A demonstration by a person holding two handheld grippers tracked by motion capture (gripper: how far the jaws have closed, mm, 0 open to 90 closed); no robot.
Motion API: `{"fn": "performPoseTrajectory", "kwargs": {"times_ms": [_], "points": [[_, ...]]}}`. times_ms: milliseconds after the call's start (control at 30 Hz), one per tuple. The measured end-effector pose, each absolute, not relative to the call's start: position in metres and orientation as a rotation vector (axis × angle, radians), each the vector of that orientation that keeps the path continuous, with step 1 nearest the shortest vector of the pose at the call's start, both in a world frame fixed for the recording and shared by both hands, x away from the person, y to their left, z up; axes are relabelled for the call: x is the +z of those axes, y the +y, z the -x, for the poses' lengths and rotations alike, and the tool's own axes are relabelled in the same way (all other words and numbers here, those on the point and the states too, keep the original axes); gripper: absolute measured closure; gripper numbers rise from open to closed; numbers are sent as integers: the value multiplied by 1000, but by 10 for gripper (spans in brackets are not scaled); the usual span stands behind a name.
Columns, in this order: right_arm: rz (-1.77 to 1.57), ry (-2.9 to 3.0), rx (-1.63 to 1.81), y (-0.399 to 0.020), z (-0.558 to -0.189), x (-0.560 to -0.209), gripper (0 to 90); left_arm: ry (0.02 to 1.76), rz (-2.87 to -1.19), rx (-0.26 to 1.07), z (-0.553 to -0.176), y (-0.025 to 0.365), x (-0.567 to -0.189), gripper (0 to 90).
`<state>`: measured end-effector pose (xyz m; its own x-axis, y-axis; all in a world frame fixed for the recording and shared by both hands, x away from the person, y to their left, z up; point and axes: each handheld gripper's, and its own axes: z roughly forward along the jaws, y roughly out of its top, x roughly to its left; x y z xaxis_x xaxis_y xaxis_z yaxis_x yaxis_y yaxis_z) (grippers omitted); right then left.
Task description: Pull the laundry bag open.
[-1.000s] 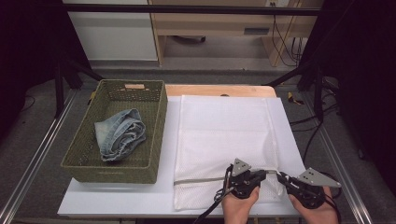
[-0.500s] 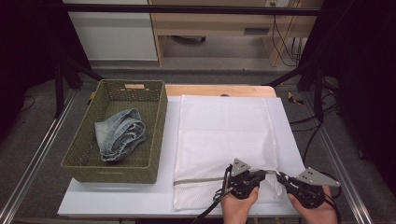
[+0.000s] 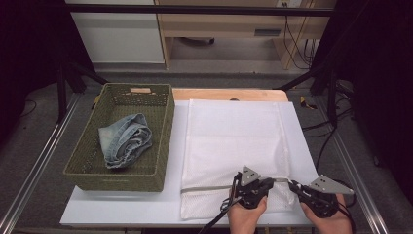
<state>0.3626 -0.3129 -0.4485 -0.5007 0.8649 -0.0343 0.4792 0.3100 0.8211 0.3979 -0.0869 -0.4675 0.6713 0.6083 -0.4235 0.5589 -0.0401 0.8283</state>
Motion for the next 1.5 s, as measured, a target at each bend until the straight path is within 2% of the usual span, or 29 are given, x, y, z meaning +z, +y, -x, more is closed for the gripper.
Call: {"fn": "performPoseTrajectory", "kwargs": {"times_ms": [1500], "points": [[-1190, 2159, 1047, -309, -362, -449, 848, 975, -1736, 93, -402, -46, -468, 870]]}}
